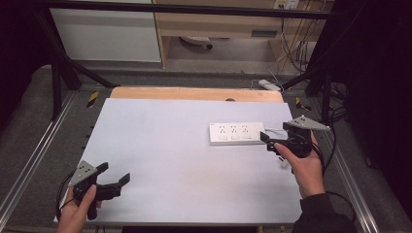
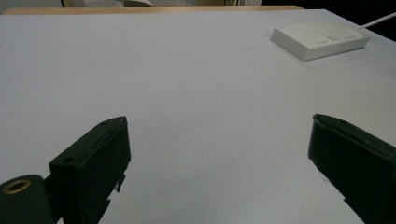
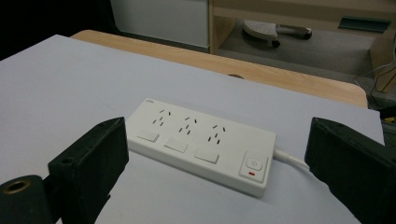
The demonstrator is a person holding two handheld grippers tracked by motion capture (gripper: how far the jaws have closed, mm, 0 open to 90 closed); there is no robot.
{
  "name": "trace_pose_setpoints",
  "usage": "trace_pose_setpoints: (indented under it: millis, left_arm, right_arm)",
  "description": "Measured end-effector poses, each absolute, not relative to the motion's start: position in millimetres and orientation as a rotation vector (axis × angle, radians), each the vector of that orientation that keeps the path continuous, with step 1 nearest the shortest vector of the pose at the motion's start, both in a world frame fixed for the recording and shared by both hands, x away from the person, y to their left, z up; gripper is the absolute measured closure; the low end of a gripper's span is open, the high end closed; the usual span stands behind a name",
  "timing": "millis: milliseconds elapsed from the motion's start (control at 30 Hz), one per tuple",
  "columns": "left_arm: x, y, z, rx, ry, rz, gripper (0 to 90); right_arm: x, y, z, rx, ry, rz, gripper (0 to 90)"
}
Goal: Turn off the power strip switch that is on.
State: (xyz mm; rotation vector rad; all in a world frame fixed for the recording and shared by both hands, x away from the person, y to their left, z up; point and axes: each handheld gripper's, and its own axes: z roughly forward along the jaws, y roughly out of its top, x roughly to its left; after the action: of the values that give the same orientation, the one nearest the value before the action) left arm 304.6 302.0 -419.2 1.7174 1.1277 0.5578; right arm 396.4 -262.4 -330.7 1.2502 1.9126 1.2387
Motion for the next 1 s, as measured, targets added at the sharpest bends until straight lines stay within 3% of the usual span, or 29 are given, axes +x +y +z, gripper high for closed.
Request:
trace_pose_setpoints:
  millis: [1000]
  left_arm:
    - [304,302,-419,1.719,1.128,0.555,5.7]
  right_arm:
    - [422,-248,-319,1.274,1.910,1.239,6.5]
